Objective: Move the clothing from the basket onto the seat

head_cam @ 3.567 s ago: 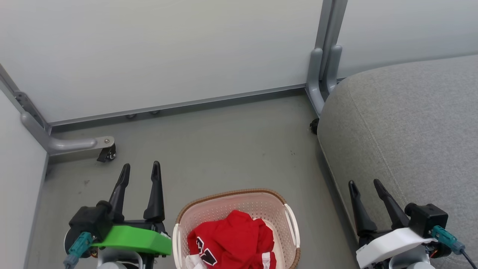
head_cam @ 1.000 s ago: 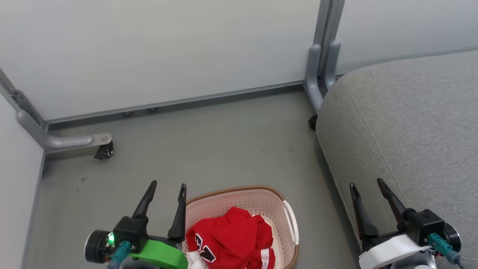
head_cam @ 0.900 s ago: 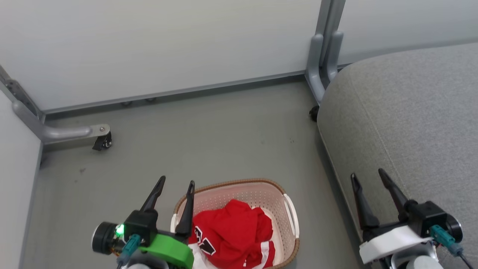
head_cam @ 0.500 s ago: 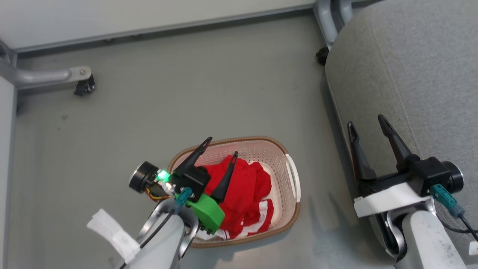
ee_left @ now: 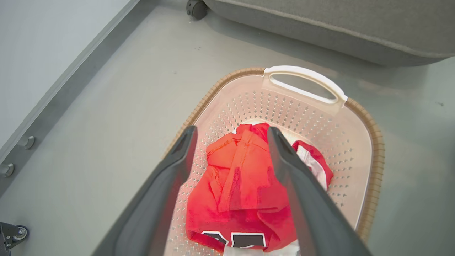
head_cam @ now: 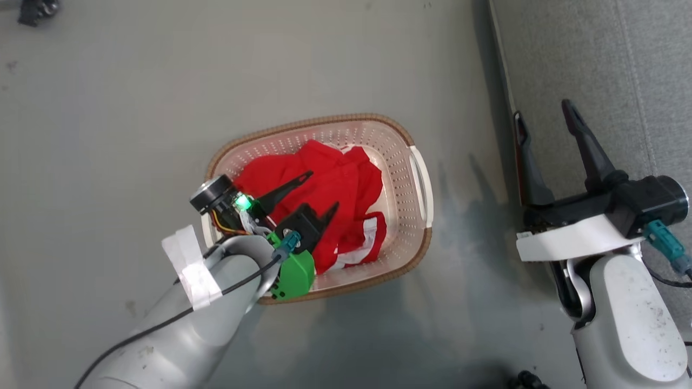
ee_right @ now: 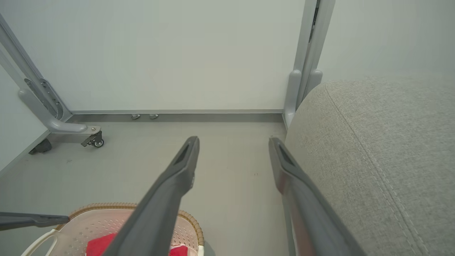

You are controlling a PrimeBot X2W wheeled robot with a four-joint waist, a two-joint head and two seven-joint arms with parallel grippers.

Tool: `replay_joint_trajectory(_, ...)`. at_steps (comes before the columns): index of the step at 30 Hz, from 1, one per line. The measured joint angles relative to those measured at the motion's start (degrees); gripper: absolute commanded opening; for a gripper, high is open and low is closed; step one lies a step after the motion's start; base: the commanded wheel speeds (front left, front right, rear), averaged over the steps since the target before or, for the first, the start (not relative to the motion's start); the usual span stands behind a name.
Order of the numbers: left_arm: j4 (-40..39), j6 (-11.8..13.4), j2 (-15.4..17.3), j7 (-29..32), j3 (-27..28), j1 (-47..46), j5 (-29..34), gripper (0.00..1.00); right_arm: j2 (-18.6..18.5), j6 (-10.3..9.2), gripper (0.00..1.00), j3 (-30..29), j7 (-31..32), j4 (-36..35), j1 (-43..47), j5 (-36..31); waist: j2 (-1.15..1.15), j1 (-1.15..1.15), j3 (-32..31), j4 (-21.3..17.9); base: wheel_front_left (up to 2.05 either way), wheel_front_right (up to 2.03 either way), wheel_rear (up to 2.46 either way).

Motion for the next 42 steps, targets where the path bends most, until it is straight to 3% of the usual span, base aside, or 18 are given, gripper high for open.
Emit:
replay_joint_trajectory(8, 5.58, -0.01, 1.60, 0.01, -9.91, -9.61, -0.41, 1.00, -0.03, 0.00, 1.00, 0.27, 0.00, -0.92, -3.03, 2.77, 0.00, 0.01, 8.99, -2.75, 0.00, 0.00, 0.00)
replay_joint_trajectory(27, 22.52, -0.09, 1.68, 2.87, -14.97, -17.06, -11.14, 1.00, -0.03, 0.00, 1.00, 3.25, 0.00, -1.51, -4.19, 7.86, 0.00, 0.00, 17.94, -10.90, 0.00, 0.00, 0.00)
replay_joint_trajectory(36, 24.71, -0.09, 2.80, 6.50, -18.68, -17.92, -15.48, 1.00, -0.08, 0.00, 1.00, 3.66, 0.00, -2.26, -4.71, 12.38, 0.00, 0.00, 20.24, -13.26, 0.00, 0.00, 0.00)
replay_joint_trajectory(42, 25.46, -0.10, 4.03, 8.95, -22.07, -19.70, -16.38, 1.00, -0.01, 0.03, 1.00, 5.82, 0.00, -2.72, -5.25, 11.18, 0.00, 0.00, 22.71, -14.13, 0.00, 0.00, 0.00)
